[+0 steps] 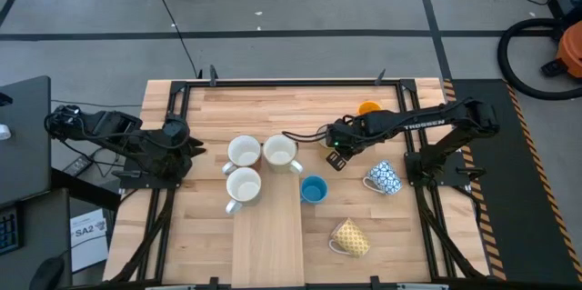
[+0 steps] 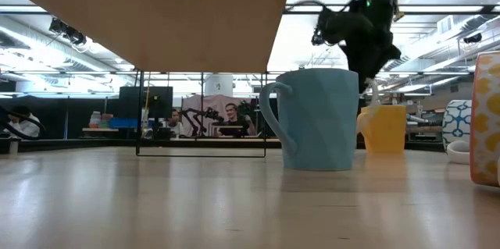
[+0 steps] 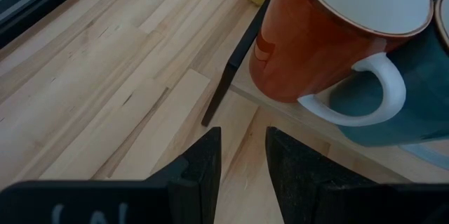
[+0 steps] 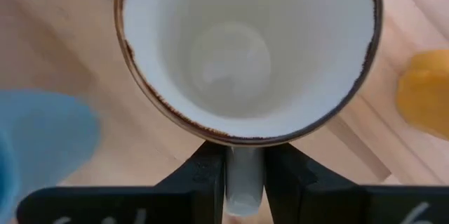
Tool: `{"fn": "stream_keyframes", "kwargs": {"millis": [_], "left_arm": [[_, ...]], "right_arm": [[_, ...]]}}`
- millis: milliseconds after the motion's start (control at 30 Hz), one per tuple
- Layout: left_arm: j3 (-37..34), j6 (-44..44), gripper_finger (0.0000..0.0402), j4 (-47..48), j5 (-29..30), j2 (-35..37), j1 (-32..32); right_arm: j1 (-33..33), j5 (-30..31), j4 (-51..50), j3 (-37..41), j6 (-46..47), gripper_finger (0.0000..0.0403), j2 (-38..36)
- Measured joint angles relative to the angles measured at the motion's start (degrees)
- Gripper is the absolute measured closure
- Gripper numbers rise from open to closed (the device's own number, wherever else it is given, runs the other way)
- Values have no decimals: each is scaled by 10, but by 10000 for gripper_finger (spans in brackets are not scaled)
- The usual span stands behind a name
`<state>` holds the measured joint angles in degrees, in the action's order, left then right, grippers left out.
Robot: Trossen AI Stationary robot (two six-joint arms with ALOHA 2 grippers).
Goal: Place coffee mugs
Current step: Put the left yellow mug on the shelf aligned with the green mug
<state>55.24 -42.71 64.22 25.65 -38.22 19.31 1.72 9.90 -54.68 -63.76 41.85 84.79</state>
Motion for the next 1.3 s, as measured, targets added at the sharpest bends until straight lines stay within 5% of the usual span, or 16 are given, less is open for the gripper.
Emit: {"fn": "stream_keyframes", "kwargs": {"millis": [633,1300], "left_arm": [[0,0,283,0,0,0,0],[0,0,283,0,0,0,0]], "right_arm": [[-84,3,-236,-253,52,324,-1],[-287,-33,-166,-315,250,324,12]]}}
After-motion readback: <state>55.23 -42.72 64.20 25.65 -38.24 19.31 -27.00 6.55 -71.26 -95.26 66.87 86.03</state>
